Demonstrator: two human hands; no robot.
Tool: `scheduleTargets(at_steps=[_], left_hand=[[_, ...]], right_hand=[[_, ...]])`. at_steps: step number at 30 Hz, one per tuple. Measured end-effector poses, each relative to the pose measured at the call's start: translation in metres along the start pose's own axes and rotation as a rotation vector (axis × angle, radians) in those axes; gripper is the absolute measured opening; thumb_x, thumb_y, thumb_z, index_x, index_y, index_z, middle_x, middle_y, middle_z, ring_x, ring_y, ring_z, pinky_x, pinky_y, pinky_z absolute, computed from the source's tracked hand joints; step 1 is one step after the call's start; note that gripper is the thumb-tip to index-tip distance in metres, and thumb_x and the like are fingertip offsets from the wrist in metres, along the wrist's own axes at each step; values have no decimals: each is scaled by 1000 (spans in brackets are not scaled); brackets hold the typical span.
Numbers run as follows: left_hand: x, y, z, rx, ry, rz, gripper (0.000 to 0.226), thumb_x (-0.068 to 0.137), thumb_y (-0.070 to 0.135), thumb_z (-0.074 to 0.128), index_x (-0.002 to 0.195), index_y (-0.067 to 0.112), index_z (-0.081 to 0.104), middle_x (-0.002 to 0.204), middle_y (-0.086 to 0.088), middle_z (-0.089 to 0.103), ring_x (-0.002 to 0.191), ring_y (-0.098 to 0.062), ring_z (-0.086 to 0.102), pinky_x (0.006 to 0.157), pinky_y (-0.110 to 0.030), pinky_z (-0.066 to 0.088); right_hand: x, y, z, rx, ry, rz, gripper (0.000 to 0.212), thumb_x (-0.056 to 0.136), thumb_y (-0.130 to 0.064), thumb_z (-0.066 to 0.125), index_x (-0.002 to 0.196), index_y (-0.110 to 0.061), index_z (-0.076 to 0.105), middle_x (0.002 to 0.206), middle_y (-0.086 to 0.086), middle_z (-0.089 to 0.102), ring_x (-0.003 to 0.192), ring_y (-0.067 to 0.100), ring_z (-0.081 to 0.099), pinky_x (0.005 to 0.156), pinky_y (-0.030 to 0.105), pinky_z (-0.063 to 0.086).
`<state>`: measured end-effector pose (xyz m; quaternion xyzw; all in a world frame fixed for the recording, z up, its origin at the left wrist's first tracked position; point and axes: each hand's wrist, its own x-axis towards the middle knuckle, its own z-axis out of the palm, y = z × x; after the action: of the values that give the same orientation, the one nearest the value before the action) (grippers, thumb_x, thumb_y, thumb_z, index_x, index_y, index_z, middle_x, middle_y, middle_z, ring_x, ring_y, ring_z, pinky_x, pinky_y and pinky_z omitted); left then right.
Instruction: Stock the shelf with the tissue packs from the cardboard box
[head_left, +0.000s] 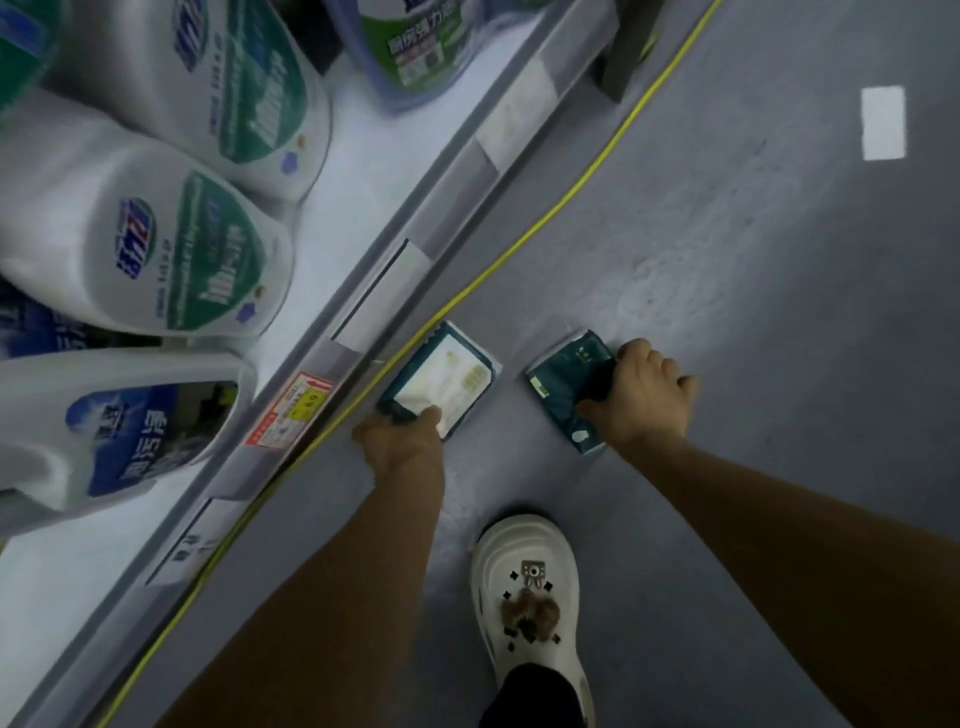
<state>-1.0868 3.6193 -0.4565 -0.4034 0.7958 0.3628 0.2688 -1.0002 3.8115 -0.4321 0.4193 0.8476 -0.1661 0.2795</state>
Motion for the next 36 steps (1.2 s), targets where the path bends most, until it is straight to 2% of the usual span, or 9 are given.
scheduleTargets(at_steps=[3,9,14,17,21,24,27,30,36], left_hand=[[5,-1,0,38,-81,11,33,90,14,69,116,-7,64,120,-19,66,102,-28,63,73,-25,49],[-10,3,-5,-62,-92,61,11,91,11,66,87,1,65,90,-9,64,83,-20,56,56,-19,41],[-55,9,-38,-89,-67,204,27,87,7,61,64,9,47,62,-4,47,61,-19,45,61,-29,38],[-95,15,-70,-80,-95,342,24,84,3,62,73,12,43,68,-3,45,65,-16,46,66,-33,42],[-156,23,-128,-165,-231,389,56,87,8,63,136,27,45,125,-2,55,111,-21,57,79,-36,56],[-209,36,-181,-144,-303,487,34,90,9,58,110,33,71,131,-5,59,120,-30,56,92,-52,54],[-275,49,-238,-201,-286,467,28,93,1,57,88,23,74,117,-8,67,112,-28,61,91,-41,53],[-347,59,-295,-276,-313,467,14,85,7,71,97,16,71,103,-7,71,98,-24,67,93,-43,54],[-453,51,-406,-162,-341,580,57,75,-13,74,122,16,58,124,-15,53,96,-23,60,59,-17,52]], right_hand=[[-2,2,-1,19,-25,-55,46,79,-38,72,115,-14,54,113,9,57,109,29,48,94,40,33],[-11,16,-7,308,-89,-91,36,80,-37,72,106,-18,57,103,4,57,106,26,51,95,43,42],[-41,23,-35,776,-155,66,34,79,-16,78,100,-10,52,93,6,62,87,25,62,75,35,51],[-78,24,-64,919,-169,70,35,77,-16,80,102,-7,57,92,7,64,82,22,64,73,31,52],[-138,30,-115,1035,-209,16,31,76,-23,81,95,-8,62,90,9,70,81,24,69,75,34,58],[-190,33,-164,1098,-252,-55,26,78,-26,79,93,-10,65,83,5,70,73,16,69,64,24,56],[-246,35,-216,1121,-301,-129,20,78,-22,79,90,-11,68,76,0,72,61,8,67,53,16,51],[-300,34,-270,1125,-352,-200,21,77,-13,80,95,-6,70,76,2,74,61,10,69,54,20,53],[-407,24,-376,1059,-408,-399,25,80,-12,76,103,-3,71,83,5,76,73,18,72,63,29,58]])
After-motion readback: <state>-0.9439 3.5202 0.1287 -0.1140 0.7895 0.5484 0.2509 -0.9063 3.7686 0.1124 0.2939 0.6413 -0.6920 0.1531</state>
